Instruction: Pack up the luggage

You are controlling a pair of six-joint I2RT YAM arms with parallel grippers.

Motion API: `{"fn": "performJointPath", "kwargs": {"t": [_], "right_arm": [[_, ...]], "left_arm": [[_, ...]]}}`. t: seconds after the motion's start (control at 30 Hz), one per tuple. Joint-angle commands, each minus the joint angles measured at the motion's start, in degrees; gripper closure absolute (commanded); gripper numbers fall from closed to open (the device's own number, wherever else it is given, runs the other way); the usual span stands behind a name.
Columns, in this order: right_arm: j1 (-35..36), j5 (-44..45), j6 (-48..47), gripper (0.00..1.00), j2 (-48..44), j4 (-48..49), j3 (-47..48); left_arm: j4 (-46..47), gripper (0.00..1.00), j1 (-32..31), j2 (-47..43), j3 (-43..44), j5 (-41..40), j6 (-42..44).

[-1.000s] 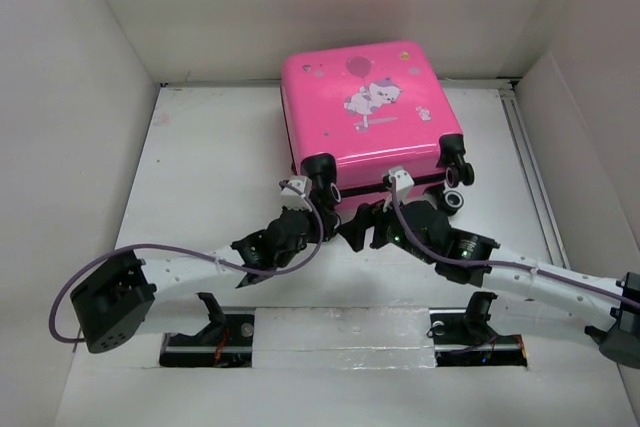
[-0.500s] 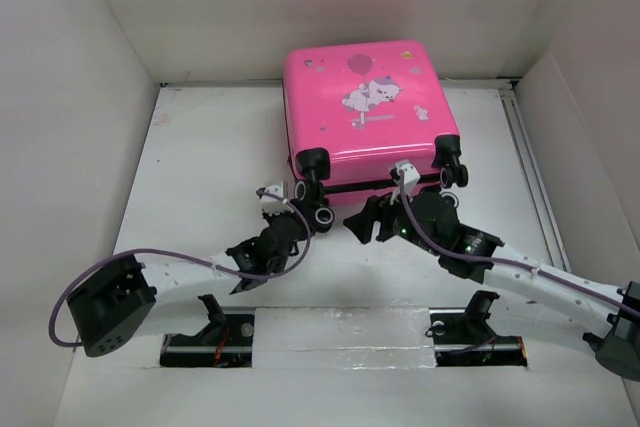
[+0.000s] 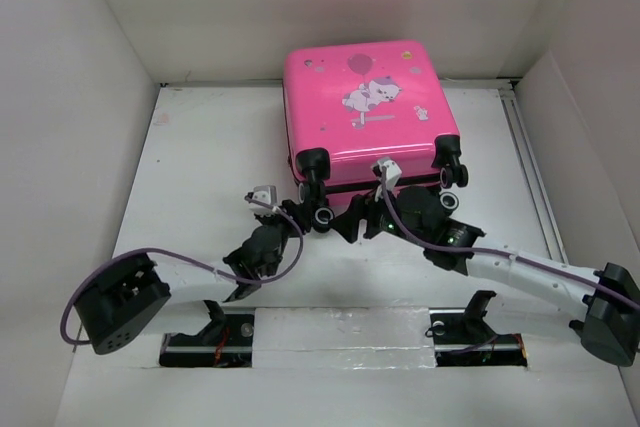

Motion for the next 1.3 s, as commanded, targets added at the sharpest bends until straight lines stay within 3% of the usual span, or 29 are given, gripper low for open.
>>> {"fn": "performJointPath", "kwargs": {"t": [0.0,0.3,0.43,0.57,0.77,1.03,1.27], "right_arm": [[-0.6,-1.7,-1.1,0.18,0.0,6.5,1.6],[-1.1,-3.5,-1.1,0.2,-1.2,9.0,0.0],[-1.1,-4.0,-0.5,0.26,-1.7,9.0,-1.4],[-1.1,-4.5,0.2,0.31,-3.5,9.5,-2.7],[-1.1,-4.5,0.7,0.29,-4.7,9.5,-3.9],[-1.1,-3.5,0.7,0.2,-1.5,9.5,-2.2],[-1.7,1.2,1.2,0.13,6.7,10.0,6.4]], "left_arm": [[12.8,0.53,0.3,3.8,1.3,2.8,5.9],[24.2,0.53,0.3,12.8,2.4,3.5,8.0],[28.5,0.56,0.3,16.4,4.3,4.2,9.4],[31.4,0.68,0.3,18.6,6.3,2.5,11.2],[32.0,1.0,0.3,18.0,6.9,-3.9,12.4],[36.2,1.0,0.3,15.8,5.2,-3.4,14.1],[34.2,1.0,0.3,13.8,3.8,-3.5,13.4]]}}
